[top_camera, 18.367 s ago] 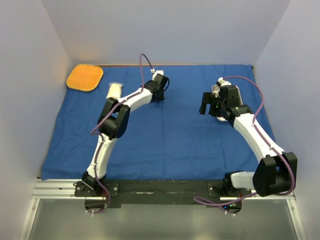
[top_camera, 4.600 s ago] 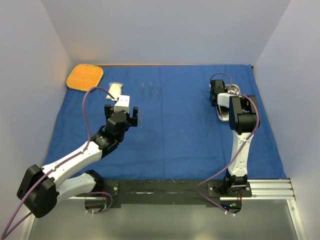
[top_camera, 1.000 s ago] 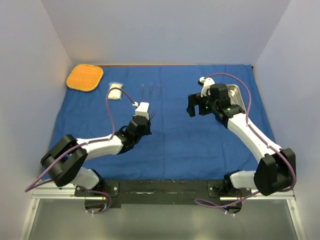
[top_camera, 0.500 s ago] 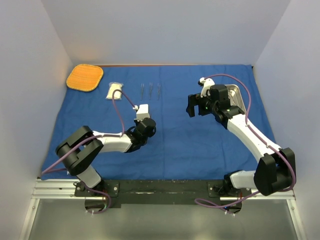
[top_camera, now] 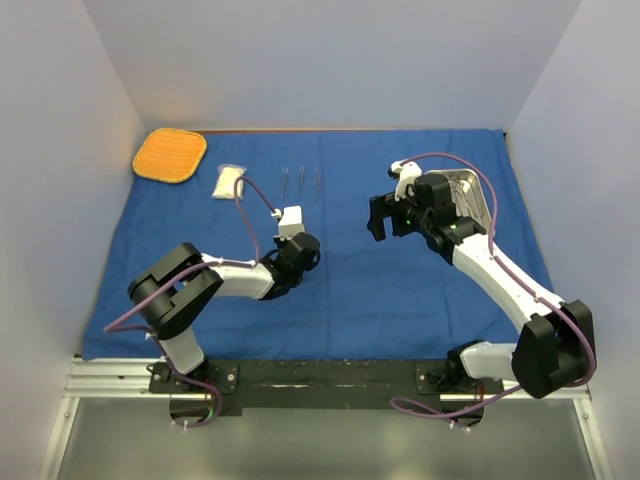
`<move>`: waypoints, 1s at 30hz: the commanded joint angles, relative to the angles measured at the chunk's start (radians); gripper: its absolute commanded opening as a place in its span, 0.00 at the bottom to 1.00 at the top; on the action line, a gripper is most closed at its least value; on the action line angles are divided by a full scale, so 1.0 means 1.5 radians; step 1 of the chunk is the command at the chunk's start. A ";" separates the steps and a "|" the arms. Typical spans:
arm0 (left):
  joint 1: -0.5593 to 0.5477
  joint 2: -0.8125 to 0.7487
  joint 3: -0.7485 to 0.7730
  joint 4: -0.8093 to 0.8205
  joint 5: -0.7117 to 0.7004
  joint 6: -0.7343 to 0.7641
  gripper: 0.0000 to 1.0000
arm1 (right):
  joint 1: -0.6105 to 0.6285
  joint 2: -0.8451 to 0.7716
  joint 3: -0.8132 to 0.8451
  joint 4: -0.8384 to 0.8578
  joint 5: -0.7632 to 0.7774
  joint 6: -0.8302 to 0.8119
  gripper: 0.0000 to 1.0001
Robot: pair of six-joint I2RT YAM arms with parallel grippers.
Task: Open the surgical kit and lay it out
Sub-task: Place the medical item in the surgical kit.
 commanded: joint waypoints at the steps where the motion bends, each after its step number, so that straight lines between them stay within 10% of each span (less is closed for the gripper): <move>1: -0.005 0.018 0.033 0.012 -0.027 -0.029 0.00 | 0.012 -0.021 -0.005 0.030 0.012 -0.019 0.98; 16: -0.006 0.036 0.077 -0.124 0.017 -0.090 0.27 | 0.018 -0.027 -0.009 0.032 0.021 -0.025 0.99; 30: -0.007 0.044 0.128 -0.221 0.019 -0.101 0.09 | 0.020 -0.032 -0.012 0.030 0.031 -0.030 0.99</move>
